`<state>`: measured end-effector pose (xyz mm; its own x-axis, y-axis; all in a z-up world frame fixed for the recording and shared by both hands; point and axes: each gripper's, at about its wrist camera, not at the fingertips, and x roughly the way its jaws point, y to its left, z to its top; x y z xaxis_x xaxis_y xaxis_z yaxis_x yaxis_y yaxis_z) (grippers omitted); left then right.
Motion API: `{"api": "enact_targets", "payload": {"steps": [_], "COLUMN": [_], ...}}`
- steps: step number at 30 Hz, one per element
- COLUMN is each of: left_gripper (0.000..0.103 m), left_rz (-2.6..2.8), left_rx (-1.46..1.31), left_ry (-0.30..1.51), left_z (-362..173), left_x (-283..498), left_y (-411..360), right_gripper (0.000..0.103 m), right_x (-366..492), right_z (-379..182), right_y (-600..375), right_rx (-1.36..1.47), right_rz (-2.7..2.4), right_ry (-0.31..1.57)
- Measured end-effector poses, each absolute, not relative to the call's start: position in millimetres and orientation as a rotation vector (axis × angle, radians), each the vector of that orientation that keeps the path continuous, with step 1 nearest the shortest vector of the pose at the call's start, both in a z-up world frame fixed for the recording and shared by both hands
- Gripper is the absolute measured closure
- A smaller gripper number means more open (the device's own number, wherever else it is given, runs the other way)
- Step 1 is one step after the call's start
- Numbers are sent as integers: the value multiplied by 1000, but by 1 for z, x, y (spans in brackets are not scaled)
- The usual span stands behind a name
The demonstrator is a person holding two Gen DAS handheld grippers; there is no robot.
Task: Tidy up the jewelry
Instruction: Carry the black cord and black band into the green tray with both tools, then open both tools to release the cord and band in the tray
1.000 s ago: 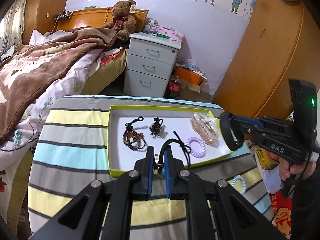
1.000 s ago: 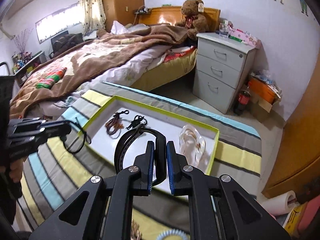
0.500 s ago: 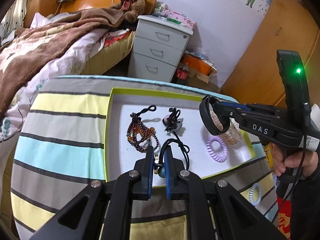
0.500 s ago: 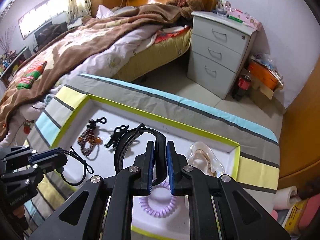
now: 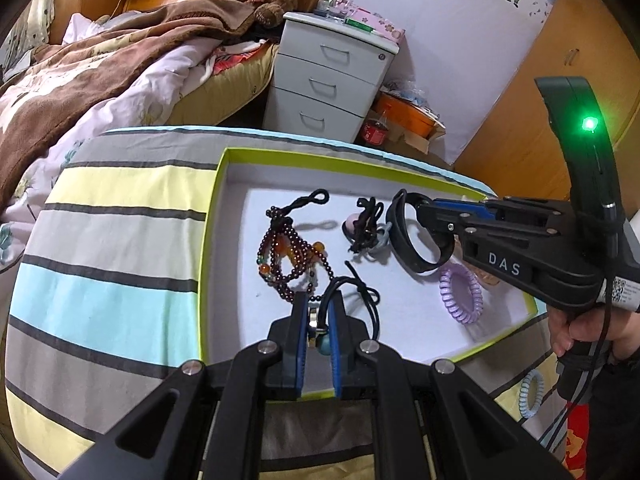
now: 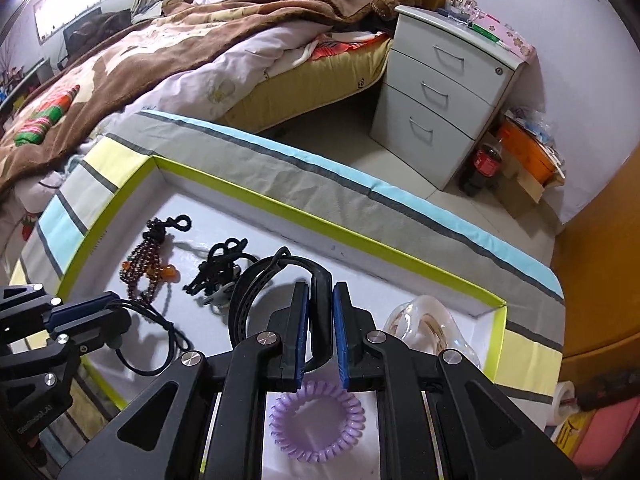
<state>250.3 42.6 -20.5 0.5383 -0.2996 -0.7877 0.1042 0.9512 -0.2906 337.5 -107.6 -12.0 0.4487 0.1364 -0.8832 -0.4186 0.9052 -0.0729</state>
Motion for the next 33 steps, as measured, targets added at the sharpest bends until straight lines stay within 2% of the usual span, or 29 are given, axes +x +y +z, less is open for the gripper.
{"api": "enact_targets", "payload": {"steps": [20,21,24,33], "left_gripper": [91,89,73,70], "left_rz": [-223,-223,-222,-218], "left_rx": [-195,-195,-197,-202], "left_ry": [980,980,979,979], "left_z": [-21,-21,-22,-22], "left_x": [251,252,251,253], "left_y": [38,38,38,40], "right_gripper": [90,90,90,90], "right_x": [341,341,342,343], "right_z": [-21,-21,-21,-22], "right_y": [-103,-102,-101,-100], "right_rx": [-348,-352,-355,-371], "right_rz": [329,329,326,325], "right_ry": [1052,1051,1053,1049]}}
